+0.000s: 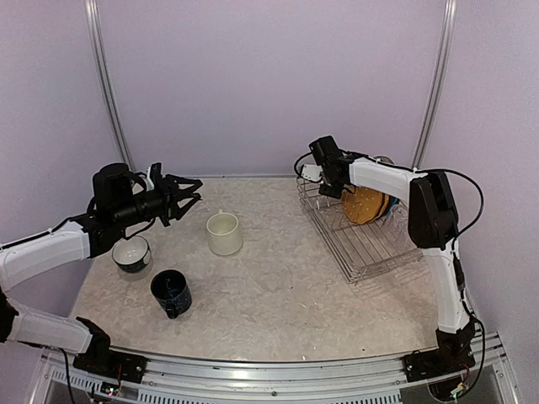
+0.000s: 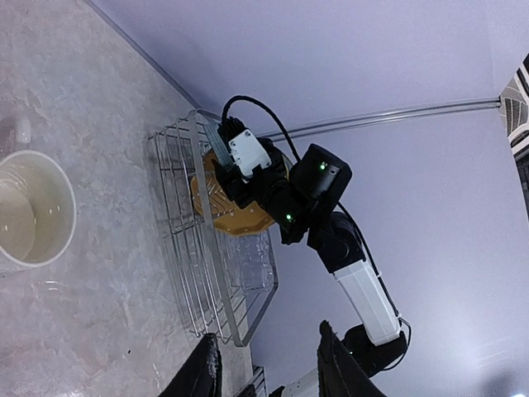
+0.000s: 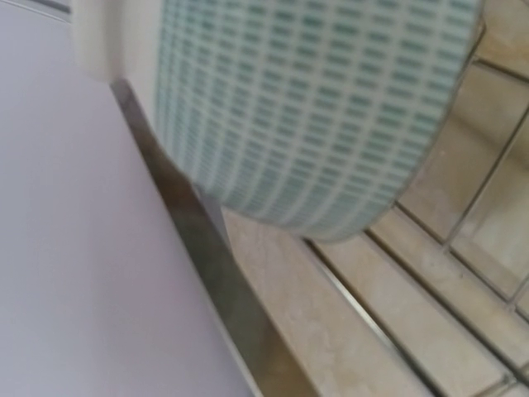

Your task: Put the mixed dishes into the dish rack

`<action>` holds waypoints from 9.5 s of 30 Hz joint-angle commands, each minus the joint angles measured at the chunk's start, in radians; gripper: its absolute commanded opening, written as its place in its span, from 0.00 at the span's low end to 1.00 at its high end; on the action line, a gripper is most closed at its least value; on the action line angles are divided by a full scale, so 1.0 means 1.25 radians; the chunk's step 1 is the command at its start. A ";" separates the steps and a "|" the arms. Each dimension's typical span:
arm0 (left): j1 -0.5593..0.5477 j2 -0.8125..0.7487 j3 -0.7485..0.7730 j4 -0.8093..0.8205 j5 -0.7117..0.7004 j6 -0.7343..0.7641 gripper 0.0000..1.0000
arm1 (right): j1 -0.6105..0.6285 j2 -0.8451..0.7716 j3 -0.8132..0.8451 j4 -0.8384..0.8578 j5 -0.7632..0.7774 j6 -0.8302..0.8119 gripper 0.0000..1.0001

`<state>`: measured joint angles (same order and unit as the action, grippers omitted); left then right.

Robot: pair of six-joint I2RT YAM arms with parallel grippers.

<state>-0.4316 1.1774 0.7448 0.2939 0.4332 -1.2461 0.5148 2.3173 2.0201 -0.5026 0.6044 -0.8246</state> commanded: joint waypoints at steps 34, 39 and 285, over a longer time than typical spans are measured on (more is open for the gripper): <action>0.039 -0.031 -0.041 -0.035 -0.001 0.016 0.37 | 0.018 -0.054 -0.021 -0.042 -0.069 -0.086 0.49; 0.042 -0.034 -0.042 -0.041 0.001 0.015 0.37 | 0.016 -0.024 0.014 -0.071 -0.069 -0.100 0.53; -0.055 0.494 0.680 -1.179 0.321 0.675 0.43 | 0.546 -0.660 -0.560 -0.148 -0.202 0.118 0.15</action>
<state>-0.5816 1.8923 1.5520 -1.2346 0.9104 -0.3557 1.2644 1.5681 1.3384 -0.6949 0.3180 -0.7322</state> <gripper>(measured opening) 0.428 0.693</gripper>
